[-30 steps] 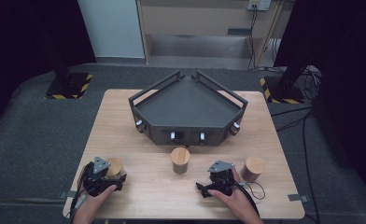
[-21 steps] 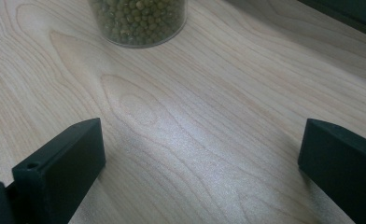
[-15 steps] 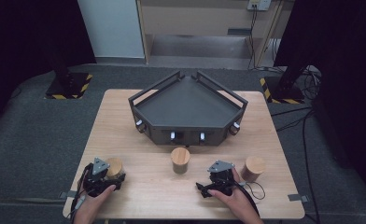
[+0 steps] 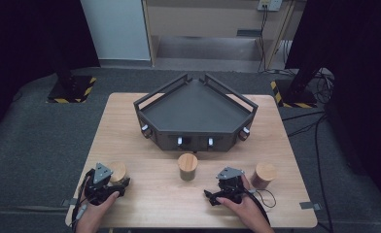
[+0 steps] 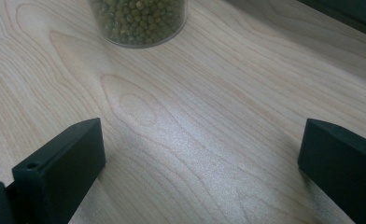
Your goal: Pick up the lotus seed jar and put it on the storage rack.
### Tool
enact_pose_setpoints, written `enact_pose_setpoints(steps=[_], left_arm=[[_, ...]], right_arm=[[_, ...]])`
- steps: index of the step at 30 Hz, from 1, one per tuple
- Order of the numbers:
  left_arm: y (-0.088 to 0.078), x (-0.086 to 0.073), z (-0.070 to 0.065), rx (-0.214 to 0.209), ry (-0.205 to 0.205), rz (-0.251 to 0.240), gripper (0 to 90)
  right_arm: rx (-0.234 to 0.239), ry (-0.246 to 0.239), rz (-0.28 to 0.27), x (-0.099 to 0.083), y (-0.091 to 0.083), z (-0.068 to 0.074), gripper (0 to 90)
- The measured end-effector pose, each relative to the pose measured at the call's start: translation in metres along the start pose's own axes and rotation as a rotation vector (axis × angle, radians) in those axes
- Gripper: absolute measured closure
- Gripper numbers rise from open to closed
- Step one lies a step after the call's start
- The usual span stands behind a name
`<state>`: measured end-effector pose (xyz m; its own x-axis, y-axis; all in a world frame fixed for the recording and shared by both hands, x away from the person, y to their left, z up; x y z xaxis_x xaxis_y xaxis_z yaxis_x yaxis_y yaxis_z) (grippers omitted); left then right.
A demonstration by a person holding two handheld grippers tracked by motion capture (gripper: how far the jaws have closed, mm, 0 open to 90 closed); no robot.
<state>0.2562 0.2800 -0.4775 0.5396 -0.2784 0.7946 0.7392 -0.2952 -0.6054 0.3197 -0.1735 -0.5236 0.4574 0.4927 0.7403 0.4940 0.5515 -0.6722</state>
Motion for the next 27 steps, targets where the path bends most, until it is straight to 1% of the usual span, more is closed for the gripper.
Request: enact_pose_setpoints(steps=[2,7,11,18,23,25,27], left_arm=[[-0.002,0.004,-0.001,-0.005,-0.001,-0.006,24.4],[-0.003,0.011,-0.003,-0.01,0.013,0.005,24.4],[-0.003,0.013,-0.004,-0.026,0.003,0.005,24.4],[-0.006,0.021,-0.006,-0.027,0.018,-0.005,24.4],[-0.008,0.034,-0.009,-0.036,0.036,-0.007,24.4],[-0.008,0.035,-0.009,-0.036,0.039,-0.006,24.4],[-0.009,0.04,-0.01,-0.034,0.047,-0.009,24.4]], right_arm=[[0.0,0.001,0.0,0.0,0.0,0.0,0.9],[0.0,0.0,0.0,0.0,0.0,0.0,0.9],[0.0,0.0,0.0,0.0,0.0,0.0,0.9],[0.0,0.0,0.0,0.0,0.0,0.0,0.9],[0.0,0.001,0.0,0.0,0.0,0.0,0.9],[0.0,0.001,0.0,0.0,0.0,0.0,0.9],[0.0,0.001,0.0,0.0,0.0,0.0,0.9]])
Point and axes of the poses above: each handheld gripper's, and its own axes: y roughly forward along the jaws, x roughly out of its top, z roughly to its left, the point moved 10 cm from there along y, roughly forward along the jaws, and after that the axes turned 2 degrees about -z, right-handed, at the moved point
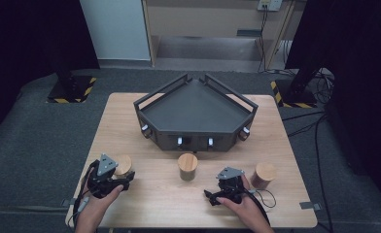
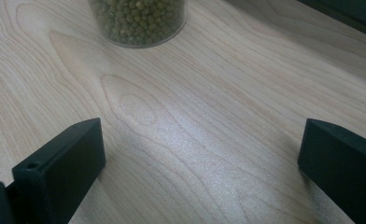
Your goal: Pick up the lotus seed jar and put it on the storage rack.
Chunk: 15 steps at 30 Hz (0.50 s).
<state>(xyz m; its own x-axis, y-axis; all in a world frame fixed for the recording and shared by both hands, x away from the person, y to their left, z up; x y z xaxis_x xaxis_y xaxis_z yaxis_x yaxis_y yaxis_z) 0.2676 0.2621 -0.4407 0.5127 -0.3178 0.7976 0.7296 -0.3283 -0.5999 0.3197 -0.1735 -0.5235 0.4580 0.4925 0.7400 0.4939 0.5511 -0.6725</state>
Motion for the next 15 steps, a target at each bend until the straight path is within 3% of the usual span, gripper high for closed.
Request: enact_pose_setpoints(steps=[15], left_arm=[[-0.003,0.037,-0.001,-0.011,0.031,-0.006,24.4]], right_arm=[[0.0,-0.001,0.0,0.0,0.0,0.0,0.9]])
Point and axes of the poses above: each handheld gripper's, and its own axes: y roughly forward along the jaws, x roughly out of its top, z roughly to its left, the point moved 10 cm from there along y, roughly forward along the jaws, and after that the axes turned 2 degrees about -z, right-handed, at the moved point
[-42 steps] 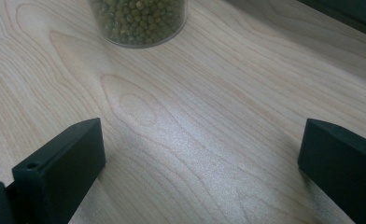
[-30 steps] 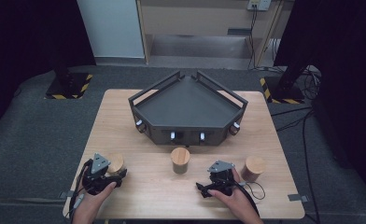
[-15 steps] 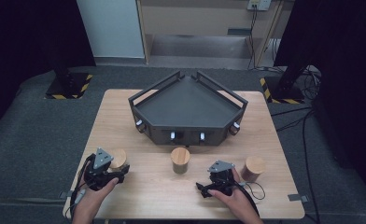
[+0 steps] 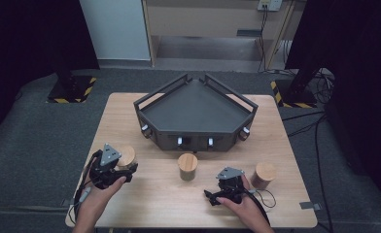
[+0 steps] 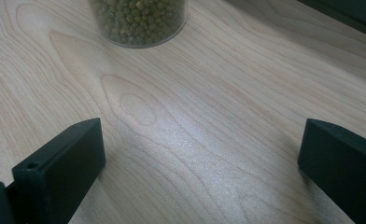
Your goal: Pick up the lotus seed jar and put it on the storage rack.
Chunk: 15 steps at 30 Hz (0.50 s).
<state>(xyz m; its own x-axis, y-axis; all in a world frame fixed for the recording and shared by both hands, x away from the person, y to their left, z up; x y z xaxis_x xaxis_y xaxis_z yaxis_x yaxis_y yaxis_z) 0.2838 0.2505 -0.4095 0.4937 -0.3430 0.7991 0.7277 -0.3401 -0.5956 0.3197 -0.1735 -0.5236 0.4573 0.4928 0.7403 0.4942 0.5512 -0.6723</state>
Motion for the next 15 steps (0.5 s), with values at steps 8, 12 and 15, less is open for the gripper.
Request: enact_pose_setpoints(steps=[8,12,15], left_arm=[[0.003,0.013,-0.002,-0.002,0.005,0.003,24.4],[0.005,0.019,-0.004,-0.001,0.014,0.008,24.4],[0.006,0.023,-0.006,-0.007,0.014,0.003,24.4]], right_arm=[[0.0,0.0,0.0,0.0,0.0,0.0,0.9],[0.0,0.0,0.0,0.0,0.0,0.0,0.9],[0.0,0.001,0.0,0.0,0.0,0.0,0.9]])
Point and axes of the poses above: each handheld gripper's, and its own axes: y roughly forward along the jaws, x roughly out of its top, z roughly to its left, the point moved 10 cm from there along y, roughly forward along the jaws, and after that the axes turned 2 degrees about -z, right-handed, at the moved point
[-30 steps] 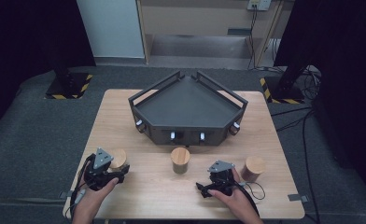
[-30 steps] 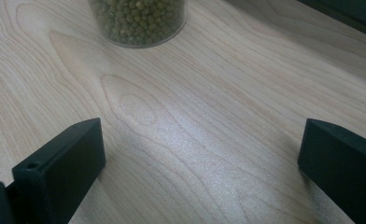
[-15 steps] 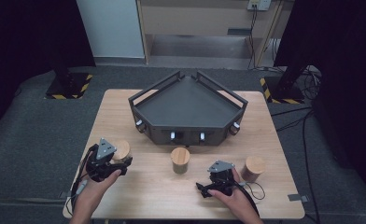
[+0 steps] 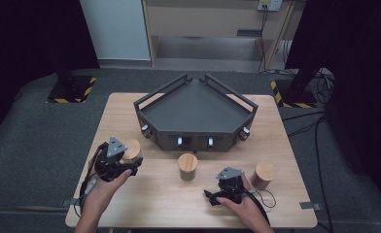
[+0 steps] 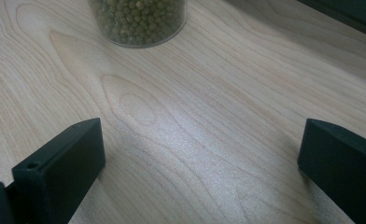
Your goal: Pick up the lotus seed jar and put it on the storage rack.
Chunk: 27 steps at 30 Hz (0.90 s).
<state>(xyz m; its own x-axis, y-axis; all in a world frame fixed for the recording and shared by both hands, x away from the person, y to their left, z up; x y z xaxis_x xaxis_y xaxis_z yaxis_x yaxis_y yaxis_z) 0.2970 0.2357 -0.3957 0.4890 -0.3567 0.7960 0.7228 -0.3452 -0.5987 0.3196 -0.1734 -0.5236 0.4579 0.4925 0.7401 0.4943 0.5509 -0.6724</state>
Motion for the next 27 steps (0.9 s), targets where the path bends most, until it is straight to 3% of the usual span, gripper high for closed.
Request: enact_pose_setpoints(steps=[27], left_arm=[[0.018,0.036,0.001,-0.019,0.041,-0.007,24.4]], right_arm=[[0.001,0.0,0.0,0.0,0.0,0.0,0.9]])
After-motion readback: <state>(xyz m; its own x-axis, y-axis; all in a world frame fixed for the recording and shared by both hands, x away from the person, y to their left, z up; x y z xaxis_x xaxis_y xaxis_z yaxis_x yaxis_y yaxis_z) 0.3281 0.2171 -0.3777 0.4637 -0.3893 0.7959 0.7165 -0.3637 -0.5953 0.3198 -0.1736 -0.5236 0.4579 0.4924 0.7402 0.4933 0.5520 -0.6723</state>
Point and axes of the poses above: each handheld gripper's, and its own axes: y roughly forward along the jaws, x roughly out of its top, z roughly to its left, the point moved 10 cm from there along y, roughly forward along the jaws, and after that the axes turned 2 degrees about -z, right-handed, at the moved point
